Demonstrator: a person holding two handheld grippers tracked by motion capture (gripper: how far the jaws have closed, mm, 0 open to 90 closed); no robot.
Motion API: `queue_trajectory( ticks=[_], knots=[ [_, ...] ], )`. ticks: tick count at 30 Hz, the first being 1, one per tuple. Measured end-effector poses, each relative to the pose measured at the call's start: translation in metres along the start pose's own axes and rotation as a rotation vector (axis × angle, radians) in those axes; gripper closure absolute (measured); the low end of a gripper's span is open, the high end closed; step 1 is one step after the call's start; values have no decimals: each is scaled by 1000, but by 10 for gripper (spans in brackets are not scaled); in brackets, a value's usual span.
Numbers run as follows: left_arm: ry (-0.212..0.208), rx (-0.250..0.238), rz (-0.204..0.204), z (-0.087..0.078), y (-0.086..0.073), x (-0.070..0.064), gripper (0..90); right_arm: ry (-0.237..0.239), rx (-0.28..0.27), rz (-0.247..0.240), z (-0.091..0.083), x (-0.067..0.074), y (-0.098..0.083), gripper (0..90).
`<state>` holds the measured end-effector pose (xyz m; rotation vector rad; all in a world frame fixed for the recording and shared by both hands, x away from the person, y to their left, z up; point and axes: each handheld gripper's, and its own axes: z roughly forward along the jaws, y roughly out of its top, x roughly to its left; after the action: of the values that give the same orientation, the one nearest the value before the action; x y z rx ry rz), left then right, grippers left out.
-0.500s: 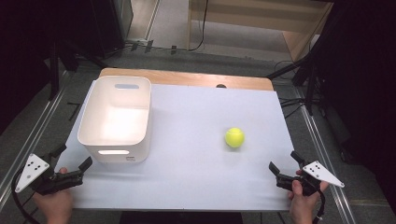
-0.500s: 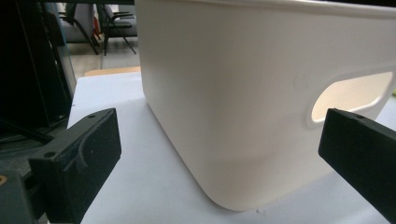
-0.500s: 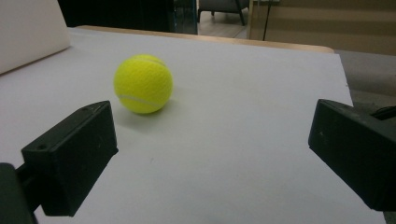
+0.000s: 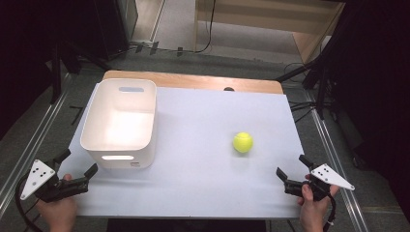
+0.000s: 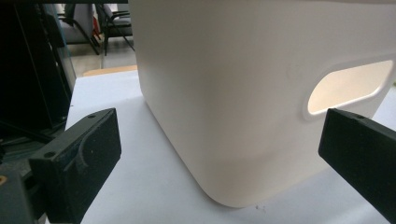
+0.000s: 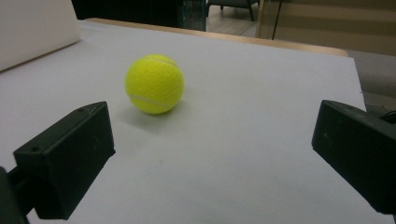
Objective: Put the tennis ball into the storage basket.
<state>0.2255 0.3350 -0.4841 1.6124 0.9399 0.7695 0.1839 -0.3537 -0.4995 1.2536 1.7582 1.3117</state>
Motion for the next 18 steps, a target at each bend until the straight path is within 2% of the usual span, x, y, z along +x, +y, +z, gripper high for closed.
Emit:
queue_trajectory(
  ticks=[7, 13, 18],
  knots=[
    [-7, 12, 24, 1, 0, -3, 0, 1, 17, -17, 1, 6, 9, 0],
    [-4, 17, 29, 2, 0, -4, 0, 30, 50, -15, 8, 10, 17, 0],
    [-4, 25, 46, 4, 0, -6, 0, 45, 82, -38, 16, 14, 23, 0]
  ],
)
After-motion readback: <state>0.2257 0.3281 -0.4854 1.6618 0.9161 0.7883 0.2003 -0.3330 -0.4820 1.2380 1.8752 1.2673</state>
